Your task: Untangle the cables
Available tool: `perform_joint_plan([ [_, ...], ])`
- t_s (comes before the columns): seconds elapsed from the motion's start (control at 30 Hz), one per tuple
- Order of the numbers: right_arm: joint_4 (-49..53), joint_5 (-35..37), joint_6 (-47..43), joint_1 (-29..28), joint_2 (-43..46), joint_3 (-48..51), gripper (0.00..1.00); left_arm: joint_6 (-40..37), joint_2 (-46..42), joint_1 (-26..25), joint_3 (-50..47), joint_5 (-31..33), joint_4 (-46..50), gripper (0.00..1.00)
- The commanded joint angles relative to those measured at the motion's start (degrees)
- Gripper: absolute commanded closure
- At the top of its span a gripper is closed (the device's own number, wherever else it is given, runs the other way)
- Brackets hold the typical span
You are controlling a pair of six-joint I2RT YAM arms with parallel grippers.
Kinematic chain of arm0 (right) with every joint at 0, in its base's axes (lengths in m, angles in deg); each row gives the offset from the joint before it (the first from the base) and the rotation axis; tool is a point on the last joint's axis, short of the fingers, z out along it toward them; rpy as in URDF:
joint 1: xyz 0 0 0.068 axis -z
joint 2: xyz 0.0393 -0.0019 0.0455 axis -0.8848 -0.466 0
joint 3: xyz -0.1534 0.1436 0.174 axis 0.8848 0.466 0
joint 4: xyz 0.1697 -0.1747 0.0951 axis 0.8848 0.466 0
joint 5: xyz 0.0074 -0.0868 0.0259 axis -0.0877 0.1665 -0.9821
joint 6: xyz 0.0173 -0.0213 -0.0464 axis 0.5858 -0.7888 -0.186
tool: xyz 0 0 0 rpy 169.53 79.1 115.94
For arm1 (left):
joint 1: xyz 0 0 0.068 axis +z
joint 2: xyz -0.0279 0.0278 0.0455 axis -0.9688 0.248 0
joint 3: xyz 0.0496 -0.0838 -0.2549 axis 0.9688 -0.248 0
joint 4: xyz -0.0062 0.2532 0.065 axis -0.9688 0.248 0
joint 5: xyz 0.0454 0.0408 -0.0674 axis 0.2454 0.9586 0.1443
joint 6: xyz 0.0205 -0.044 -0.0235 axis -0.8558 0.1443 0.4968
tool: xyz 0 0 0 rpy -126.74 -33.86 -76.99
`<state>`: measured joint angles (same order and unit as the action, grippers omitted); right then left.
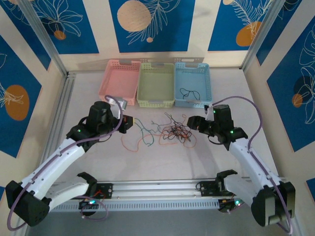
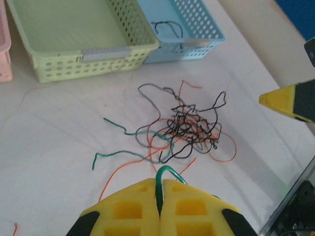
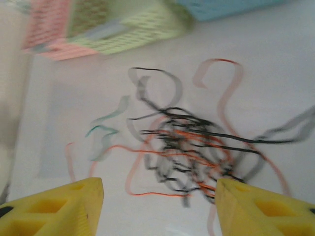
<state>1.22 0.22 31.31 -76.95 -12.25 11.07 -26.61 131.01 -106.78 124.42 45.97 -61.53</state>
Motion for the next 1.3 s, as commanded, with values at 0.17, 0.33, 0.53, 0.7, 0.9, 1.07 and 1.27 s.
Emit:
perform_joint_plan([
  [0.17,-12.3,-9.42,-5.64,-12.9,-2.81,-0.95,0.36,1.97,-1.82,0.37,5.66,-6.94,-0.97,1.0],
  [0.33,-13.29,-8.46,-5.92,-16.3,-9.6,-3.87,0.33,2.09,-3.68,0.45,8.72,-7.87,1.49,1.0],
  [0.53,-12.16,-1.57,-4.19,-16.3,-12.39,-3.64,0.39,-0.27,-4.67,0.53,12.68,2.91,5.97,1.0],
  [0.7,-9.43,4.52,-3.7,-15.61,-10.54,-0.04,0.44,-1.17,2.65,7.66,19.71,8.65,6.31,1.0],
  [0.9,-15.46,-4.76,-1.93,-9.65,-5.82,6.32,0.45,1.01,16.38,18.58,25.54,10.17,-3.04,1.0],
  [1.07,-18.72,-9.86,1.03,-4.22,-6.33,9.06,0.5,0.9,28.39,22.33,30.83,11.31,-12.35,1.0],
  [1.27,-19.48,-9.93,0.69,-4.74,-5.24,9.86,0.51,-0.01,41.74,24.46,36.73,11.36,-21.13,0.92],
])
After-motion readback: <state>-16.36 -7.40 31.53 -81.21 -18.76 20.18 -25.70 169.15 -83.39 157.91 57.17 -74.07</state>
